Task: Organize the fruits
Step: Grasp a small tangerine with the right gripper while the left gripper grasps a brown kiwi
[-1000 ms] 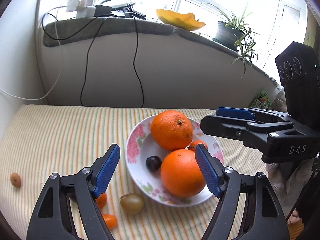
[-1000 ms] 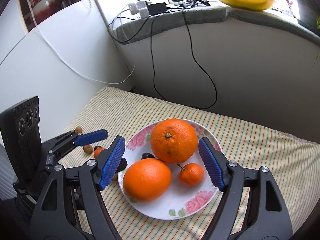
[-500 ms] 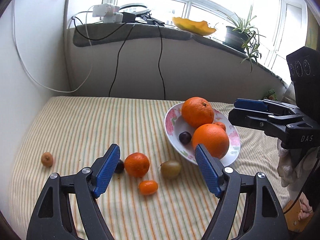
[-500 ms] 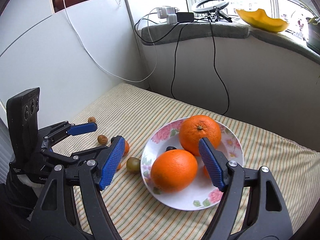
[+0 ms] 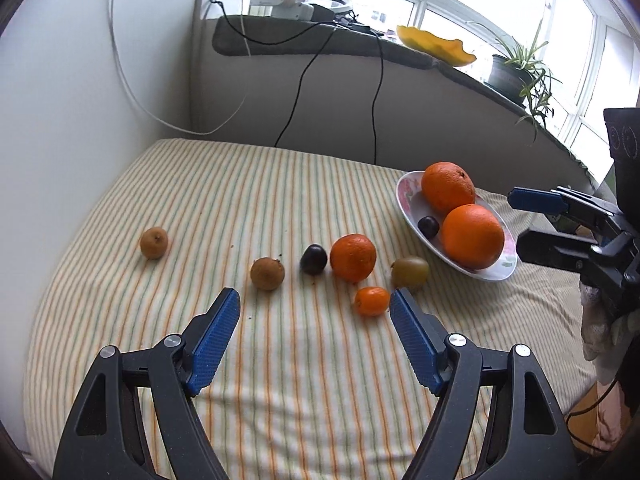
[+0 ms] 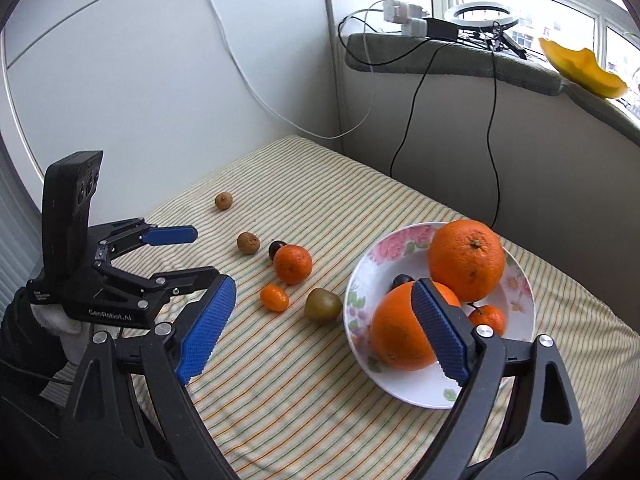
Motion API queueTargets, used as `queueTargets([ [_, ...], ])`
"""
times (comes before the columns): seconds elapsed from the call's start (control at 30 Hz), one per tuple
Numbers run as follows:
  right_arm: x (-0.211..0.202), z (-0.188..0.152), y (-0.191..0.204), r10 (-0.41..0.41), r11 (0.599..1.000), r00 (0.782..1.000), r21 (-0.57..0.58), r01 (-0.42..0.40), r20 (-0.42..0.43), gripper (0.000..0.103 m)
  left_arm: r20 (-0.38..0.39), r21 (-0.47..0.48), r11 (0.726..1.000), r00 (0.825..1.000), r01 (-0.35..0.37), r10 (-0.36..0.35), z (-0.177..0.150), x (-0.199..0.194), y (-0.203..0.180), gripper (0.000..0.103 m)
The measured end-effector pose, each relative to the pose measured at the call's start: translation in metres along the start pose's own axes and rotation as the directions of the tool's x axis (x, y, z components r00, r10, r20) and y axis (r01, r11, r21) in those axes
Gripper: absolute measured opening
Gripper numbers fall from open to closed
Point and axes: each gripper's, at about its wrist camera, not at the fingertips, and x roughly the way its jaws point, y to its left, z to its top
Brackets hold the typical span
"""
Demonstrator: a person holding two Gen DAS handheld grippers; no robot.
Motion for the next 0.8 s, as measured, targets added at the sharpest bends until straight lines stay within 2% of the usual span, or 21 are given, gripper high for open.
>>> queueTargets([
  [0.13,0.009,-0.004,0.02,0.031,0.999,0.999,-0.041,-0.032,-0.025,0.092,0.001,-0.036,0.999,1.0,-0.001,0.001,-0.003,0.0,0.013,0.075],
  [0.27,0.02,-0.008,0.036,0.048,0.996,0.998,-0.073,-0.052,-0.048,0.092,0.001,-0.071,0.997,1.0,0.01,-0.01,-0.004,0.003,0.024,0.067],
  [0.53,0.04,-0.013,0.046,0.082,0.995,0.994,-0.042,-0.085,-0.077,0.091,-0.016,-0.107,0.994,0.999,0.027,-0.029,-0.006,0.015,0.038,0.059],
  [0.6,0.046,-0.015,0.048,0.059,0.997,0.995,-0.047,-0.063,-0.082,0.086,-0.021,-0.115,0.993,0.999,0.029,-0.032,-0.005,0.018,0.041,0.053],
  [0.73,0.061,-0.018,0.055,0.004,0.997,0.994,-0.081,-0.012,-0.105,0.075,-0.022,-0.122,0.992,0.999,0.037,-0.04,-0.002,0.023,0.044,0.051],
  [0.8,0.068,-0.02,0.055,-0.006,0.997,0.993,-0.083,-0.004,-0.12,0.071,-0.026,-0.122,0.992,0.999,0.043,-0.046,0.0,0.026,0.045,0.047],
])
